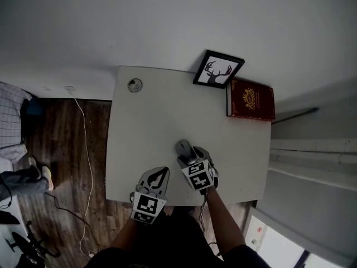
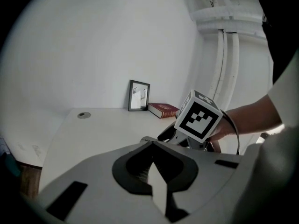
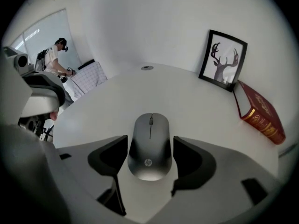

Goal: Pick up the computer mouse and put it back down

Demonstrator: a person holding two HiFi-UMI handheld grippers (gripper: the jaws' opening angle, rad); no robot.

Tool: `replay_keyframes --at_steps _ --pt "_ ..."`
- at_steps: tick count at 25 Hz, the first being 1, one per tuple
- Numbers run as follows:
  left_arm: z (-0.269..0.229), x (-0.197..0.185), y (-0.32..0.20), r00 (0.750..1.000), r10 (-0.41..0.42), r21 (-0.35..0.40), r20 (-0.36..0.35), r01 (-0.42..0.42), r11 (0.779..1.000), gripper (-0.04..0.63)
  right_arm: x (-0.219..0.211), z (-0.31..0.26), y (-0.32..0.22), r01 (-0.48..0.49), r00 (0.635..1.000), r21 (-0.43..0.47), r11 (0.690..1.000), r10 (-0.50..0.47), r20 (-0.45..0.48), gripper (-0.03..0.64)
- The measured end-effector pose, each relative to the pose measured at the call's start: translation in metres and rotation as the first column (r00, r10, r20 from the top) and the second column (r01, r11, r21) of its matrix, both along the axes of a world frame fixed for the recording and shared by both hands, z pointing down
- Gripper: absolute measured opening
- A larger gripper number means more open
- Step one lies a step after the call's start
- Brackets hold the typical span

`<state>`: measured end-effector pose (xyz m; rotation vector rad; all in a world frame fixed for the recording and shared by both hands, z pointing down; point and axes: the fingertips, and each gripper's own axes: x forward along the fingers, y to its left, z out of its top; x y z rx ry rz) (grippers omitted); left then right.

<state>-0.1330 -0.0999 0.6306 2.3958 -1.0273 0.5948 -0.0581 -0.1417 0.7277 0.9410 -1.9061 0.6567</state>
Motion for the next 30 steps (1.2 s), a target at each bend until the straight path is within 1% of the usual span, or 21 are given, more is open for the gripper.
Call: replay_keyframes --at_steps 4,16,21,30 --pt "-0.003 0.002 -0.004 1.0 -0.006 0.007 -0.011 0.006 1.0 0.0 0.001 0.007 0.0 -0.006 1.0 -0.029 1.0 0.005 -0.01 0.301" --pt "-0.001 0.0 -0.001 1.0 -0.019 0.0 -0.012 0.019 1.0 0.0 0.002 0.009 0.0 -0.002 1.0 -0.024 1.0 0.001 -0.026 0.307" --pt "0.0 -0.004 0.0 0.999 -0.032 -0.005 -0.003 0.032 0.999 0.0 0.001 0.005 0.0 0.014 0.999 0.006 1.0 -0.014 -0.041 0.307" --pt "0.01 -0.012 0.0 0.997 -0.073 -0.049 -0.036 0.071 0.996 0.0 -0.001 -0.004 0.007 0.01 1.0 0.031 0.999 -0.01 -0.009 0.307"
